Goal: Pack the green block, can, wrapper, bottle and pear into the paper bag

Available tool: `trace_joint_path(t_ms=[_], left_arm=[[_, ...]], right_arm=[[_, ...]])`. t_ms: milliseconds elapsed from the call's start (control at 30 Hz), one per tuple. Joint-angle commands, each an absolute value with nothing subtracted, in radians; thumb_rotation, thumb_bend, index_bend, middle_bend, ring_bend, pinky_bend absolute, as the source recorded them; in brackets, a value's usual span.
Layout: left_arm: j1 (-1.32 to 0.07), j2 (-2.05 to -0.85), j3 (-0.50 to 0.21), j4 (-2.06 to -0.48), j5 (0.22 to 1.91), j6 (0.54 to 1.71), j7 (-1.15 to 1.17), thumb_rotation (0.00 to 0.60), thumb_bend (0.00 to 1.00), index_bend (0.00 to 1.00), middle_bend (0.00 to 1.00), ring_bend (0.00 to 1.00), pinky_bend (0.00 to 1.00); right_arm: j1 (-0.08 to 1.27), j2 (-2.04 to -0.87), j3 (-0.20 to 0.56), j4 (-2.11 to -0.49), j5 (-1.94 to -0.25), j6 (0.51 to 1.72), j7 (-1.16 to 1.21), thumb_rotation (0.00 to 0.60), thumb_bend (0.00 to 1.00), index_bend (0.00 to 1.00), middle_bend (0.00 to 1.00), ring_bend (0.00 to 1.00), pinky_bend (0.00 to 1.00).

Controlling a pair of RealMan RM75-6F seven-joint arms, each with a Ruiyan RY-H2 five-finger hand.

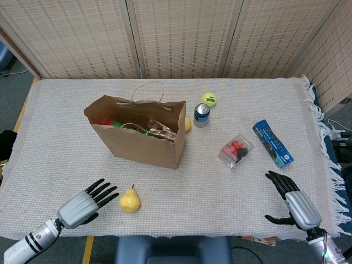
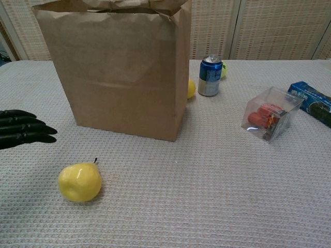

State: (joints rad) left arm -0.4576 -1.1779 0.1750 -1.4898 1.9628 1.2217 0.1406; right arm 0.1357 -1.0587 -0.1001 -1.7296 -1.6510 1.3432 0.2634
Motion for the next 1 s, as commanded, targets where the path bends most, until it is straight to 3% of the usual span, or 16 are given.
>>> trace_joint_path(t_ms=[33,500,1000], left_arm=[[-0.474,-1.203,0.187,-1.475,1.975,1.196,0.154,0.6,0.35,0.0,0.0,0.0,0.04],[-0.505,-1.33,0.159,-1.471,1.891,1.081,0.19,0.6,0.35,0.0,0.0,0.0,0.04],[-0.544,-1.383,0.111,-1.485,1.828,1.066,0.185,0.6,0.35,0.0,0.0,0.0,0.04]], right_arm=[[0.136,-1.058,-0.101,-1.73,-1.652,1.344,0.265,0.6,0.01,0.0,0.0,0.0,0.06],[0.137,-1.055,-0.101,-1.731,-1.656,1.344,0.273,0.6,0.01,0.0,0.0,0.0,0.06],[0.137,-1.053,-0.101,-1.734,-1.655,1.344,0.276,0.6,0.01,0.0,0.0,0.0,0.06]])
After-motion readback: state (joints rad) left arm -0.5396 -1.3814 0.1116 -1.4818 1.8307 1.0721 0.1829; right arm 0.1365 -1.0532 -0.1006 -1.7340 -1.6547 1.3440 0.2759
